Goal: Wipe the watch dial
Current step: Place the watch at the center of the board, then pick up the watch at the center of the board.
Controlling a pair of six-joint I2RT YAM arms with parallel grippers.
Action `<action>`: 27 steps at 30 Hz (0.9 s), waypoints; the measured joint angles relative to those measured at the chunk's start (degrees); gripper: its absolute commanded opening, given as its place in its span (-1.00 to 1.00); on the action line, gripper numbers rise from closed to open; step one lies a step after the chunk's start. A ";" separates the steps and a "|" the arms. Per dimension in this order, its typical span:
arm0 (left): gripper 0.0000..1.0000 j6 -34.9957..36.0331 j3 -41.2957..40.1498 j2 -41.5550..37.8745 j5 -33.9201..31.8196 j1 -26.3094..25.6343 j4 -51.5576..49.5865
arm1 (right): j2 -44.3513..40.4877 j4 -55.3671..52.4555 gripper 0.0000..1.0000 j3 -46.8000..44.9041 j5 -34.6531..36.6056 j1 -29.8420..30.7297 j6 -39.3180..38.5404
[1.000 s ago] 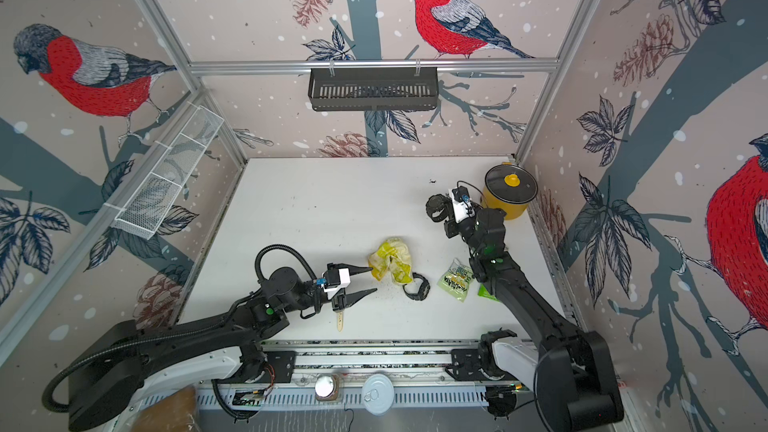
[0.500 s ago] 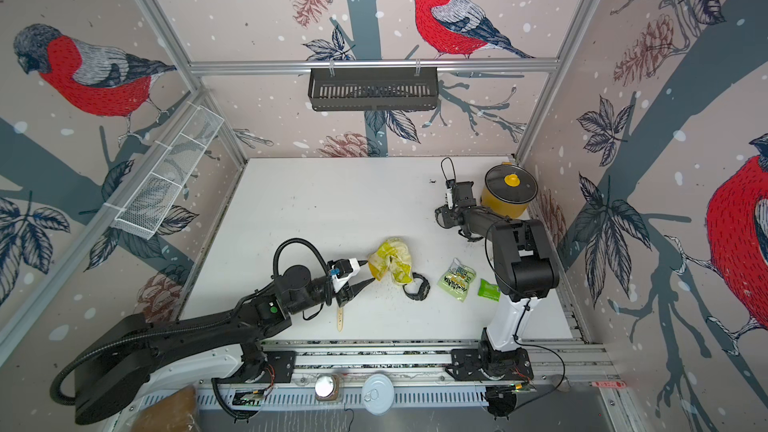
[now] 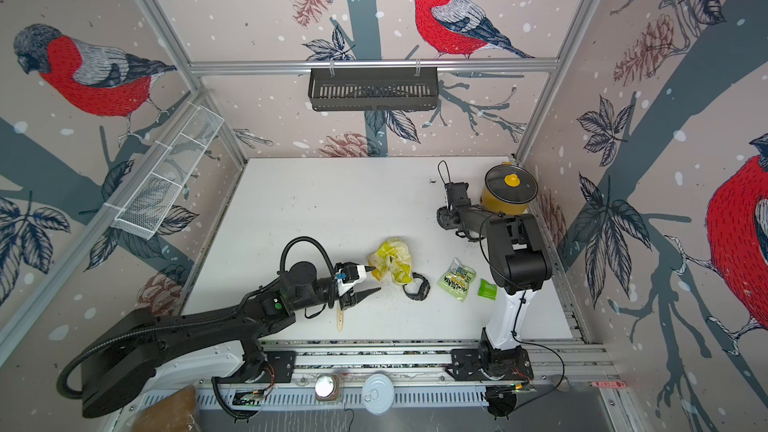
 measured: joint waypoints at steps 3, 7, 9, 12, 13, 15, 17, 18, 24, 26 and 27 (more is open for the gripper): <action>0.14 1.55 2.34 3.58 3.37 -0.76 -1.73 | -3.32 -1.46 -0.12 0.24 1.29 0.72 0.26; 0.14 3.08 7.02 10.08 6.56 -2.19 -4.13 | -7.26 -2.32 -0.06 0.44 5.33 0.87 1.33; 0.14 3.56 9.64 13.44 7.08 -2.45 -5.90 | -8.68 -3.10 -0.05 0.28 6.64 0.68 1.53; 0.14 4.04 13.79 18.14 8.48 -2.78 -8.90 | -12.00 -4.66 -0.05 -0.57 7.91 0.92 2.67; 0.14 4.50 15.15 19.69 9.05 -3.06 -9.99 | -13.84 -5.03 -0.05 -1.16 8.04 1.16 2.60; 0.15 5.44 17.62 22.62 9.38 -3.85 -11.82 | -18.36 -5.11 -0.04 -2.60 8.17 1.92 2.82; 0.15 6.69 20.35 26.01 9.49 -4.70 -14.53 | -23.87 -4.59 -0.01 -4.24 7.98 2.95 3.02; 0.14 7.10 21.53 27.34 9.44 -4.92 -15.65 | -26.25 -4.26 0.00 -5.03 7.56 3.23 3.04; 0.14 9.75 28.70 34.05 7.85 -5.03 -23.39 | -38.99 -1.18 0.08 -11.32 3.87 3.13 2.97; 0.14 10.45 30.05 35.60 7.74 -5.05 -25.29 | -41.51 0.13 0.09 -12.83 3.06 2.99 2.73; 0.14 10.69 30.67 36.30 7.78 -5.05 -25.83 | -42.14 0.39 0.09 -13.31 2.64 2.93 2.69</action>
